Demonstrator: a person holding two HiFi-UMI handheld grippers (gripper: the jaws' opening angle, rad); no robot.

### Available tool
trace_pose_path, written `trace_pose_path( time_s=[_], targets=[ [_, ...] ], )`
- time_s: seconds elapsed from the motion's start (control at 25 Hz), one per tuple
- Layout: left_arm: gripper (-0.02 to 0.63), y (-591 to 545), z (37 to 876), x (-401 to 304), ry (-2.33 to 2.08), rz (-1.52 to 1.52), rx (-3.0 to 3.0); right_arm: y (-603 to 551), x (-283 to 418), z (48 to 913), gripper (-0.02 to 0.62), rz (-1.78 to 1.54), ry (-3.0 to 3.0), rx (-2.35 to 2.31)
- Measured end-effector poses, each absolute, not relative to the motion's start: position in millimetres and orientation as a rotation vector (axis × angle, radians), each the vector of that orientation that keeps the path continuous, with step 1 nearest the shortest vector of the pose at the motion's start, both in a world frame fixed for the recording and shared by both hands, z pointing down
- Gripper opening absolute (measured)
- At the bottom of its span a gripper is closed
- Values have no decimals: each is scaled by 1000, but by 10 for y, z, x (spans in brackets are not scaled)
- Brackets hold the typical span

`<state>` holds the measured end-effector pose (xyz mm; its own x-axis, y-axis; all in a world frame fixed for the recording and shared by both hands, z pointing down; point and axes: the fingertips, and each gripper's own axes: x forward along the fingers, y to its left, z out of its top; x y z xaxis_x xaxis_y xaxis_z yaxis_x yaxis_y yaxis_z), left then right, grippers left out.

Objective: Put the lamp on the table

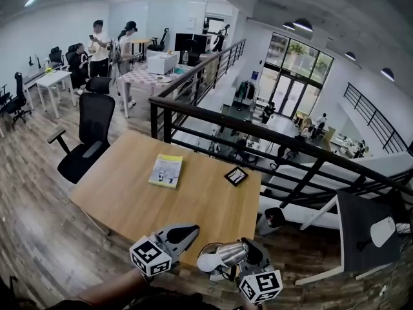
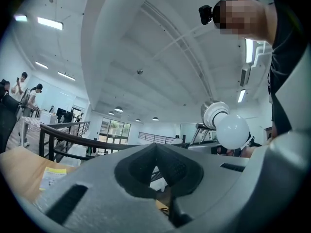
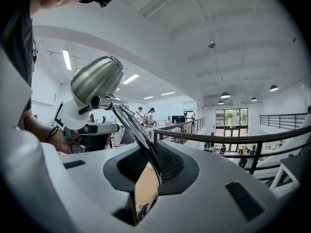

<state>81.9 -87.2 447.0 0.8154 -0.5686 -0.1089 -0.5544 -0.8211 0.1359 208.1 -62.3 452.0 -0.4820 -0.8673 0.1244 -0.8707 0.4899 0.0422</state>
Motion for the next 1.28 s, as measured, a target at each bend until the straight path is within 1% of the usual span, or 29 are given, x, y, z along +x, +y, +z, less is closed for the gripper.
trace_pose_path(
  time_s=[0.56, 0.96, 1.28],
  targets=[
    [8, -1353, 4425, 1332, -900, -216, 2919, -1149, 2559, 4510, 55, 49, -2615, 1513],
    [8, -1620, 4393, 1275, -851, -235, 2914, -1377, 2545, 4456, 55, 51, -2592, 1560],
    [8, -2071, 4450, 1070, -754, -241, 2925, -1757, 2342, 4497, 55, 63, -2540, 1636]
  ],
)
